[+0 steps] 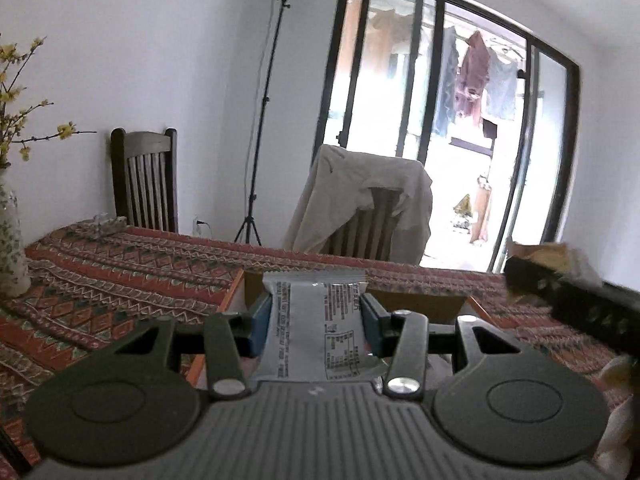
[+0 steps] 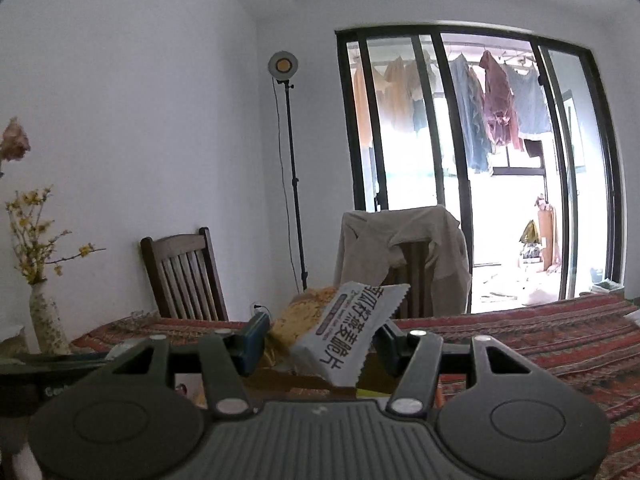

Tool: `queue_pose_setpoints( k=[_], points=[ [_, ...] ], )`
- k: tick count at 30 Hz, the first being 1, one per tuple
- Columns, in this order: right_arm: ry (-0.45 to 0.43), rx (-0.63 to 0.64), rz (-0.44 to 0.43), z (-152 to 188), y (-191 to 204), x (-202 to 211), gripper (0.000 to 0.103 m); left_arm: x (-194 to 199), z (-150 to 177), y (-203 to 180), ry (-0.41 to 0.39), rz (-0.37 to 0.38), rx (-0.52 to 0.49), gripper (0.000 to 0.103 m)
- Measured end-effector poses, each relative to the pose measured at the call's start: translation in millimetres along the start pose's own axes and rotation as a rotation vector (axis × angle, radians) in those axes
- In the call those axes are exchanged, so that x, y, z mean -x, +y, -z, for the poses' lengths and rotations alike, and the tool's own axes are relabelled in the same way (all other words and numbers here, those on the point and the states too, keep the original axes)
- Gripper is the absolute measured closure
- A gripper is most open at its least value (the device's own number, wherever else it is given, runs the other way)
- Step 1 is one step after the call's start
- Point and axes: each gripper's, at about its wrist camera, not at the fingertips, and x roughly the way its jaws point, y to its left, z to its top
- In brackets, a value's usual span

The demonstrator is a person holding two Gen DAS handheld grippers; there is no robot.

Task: Organize snacks
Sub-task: 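Carry both packets into the cardboard box and open both tools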

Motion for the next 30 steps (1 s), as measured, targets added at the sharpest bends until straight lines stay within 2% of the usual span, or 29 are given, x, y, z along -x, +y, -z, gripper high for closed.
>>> queue_pose_setpoints(
  k=[7, 12, 18, 19, 20, 21, 22, 23, 24, 28, 30],
  points=[
    [0.035, -0.014, -0.028, 33.3, -10.8, -36.9, 0.047, -37.2, 11.0, -1.2, -0.007, -0.022, 0.000, 0.055],
    [0.081, -0.012, -0.035, 43.6, -12.2, -45.5, 0.047, -50.4, 25.3, 2.2, 0.036, -0.019, -0.042, 0.055],
    [0.133, 0.009, -0.013, 56.4, -11.1, -56.0, 0.047, -62.0, 34.7, 13.8, 0.101, -0.005, -0.008, 0.052],
    [0.138, 0.011, -0.012, 57.6, -10.4, -56.0, 0.046, -62.8, 35.8, 16.3, 0.110, -0.004, 0.007, 0.050],
    [0.144, 0.014, -0.007, 58.8, -10.1, -56.0, 0.046, -62.6, 36.0, 18.4, 0.112, -0.001, 0.020, 0.042],
    [0.150, 0.017, -0.002, 60.3, -10.3, -55.9, 0.044, -61.1, 35.9, 20.6, 0.108, -0.001, 0.032, 0.027],
    [0.154, 0.016, 0.005, 61.1, -10.6, -55.9, 0.031, -58.8, 35.1, 23.0, 0.097, -0.014, 0.047, 0.019],
    [0.154, 0.012, 0.010, 60.8, -11.1, -56.0, 0.015, -56.1, 35.0, 24.9, 0.085, -0.034, 0.058, 0.005],
    [0.155, 0.007, 0.015, 60.9, -12.4, -55.2, 0.010, -52.8, 35.1, 26.9, 0.069, -0.052, 0.067, 0.001],
    [0.146, -0.029, 0.047, 58.2, -20.2, -51.1, 0.000, -47.2, 35.1, 32.3, 0.056, -0.061, 0.091, 0.000],
    [0.143, -0.052, 0.065, 57.5, -24.3, -50.7, 0.000, -48.0, 34.7, 33.6, 0.062, -0.077, 0.093, 0.000]
  ],
)
